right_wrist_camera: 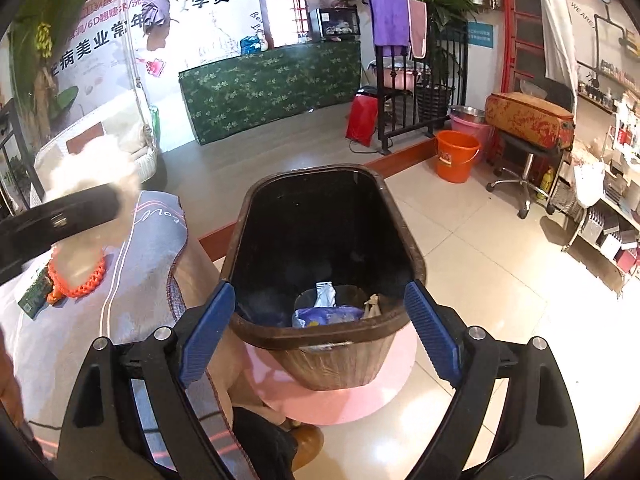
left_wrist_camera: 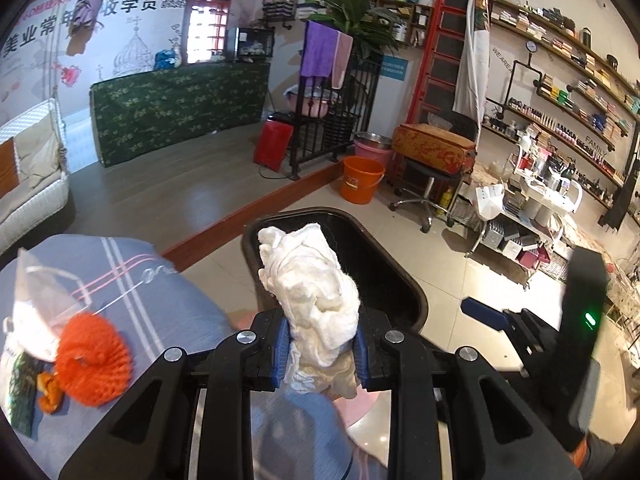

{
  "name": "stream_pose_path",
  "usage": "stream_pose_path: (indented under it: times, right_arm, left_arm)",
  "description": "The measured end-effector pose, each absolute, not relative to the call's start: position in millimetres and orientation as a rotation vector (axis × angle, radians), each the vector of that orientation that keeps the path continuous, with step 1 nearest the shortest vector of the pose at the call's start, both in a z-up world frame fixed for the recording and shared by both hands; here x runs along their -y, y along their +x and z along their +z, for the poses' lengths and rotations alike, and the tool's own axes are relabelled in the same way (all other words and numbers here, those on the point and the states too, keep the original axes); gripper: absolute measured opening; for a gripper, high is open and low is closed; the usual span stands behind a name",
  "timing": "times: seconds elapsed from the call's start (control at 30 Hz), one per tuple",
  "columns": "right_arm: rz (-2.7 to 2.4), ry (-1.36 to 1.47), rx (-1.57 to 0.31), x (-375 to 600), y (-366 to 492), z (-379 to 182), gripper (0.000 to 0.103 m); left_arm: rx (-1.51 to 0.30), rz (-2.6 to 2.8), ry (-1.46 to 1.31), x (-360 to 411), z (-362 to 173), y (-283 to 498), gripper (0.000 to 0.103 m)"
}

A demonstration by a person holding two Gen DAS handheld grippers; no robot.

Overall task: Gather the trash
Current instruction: 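Lower the tissue into the wastebasket and open the left tool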

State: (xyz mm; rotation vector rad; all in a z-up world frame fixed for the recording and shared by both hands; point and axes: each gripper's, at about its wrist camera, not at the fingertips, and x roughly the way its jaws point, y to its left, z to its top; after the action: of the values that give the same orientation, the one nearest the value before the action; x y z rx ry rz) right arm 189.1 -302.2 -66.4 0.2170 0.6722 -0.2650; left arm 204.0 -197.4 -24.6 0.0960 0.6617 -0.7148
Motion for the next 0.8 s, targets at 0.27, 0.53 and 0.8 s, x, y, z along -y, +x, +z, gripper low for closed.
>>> stream_pose_path:
  times: [0.27, 0.53, 0.8]
  right_arm:
    - [-0.293, 0.224, -0.655, 308.9, 166.9, -69.0, 0.086]
    - [-0.308, 0.267, -0.658, 322.6, 154.0, -74.7, 0.086]
    - [-0.318, 0.282, -0.695, 331.4, 150.6, -84.5, 0.086]
  left_arm:
    - [-0.691, -0.758, 0.133, 233.0, -34.8, 221.7, 0.026]
    - [-0.777, -0.792, 0.151, 262.3, -51.1, 245.8, 0.026]
    - [-0.790, -0.718, 0.153, 270.9, -62.5, 257.6, 0.075]
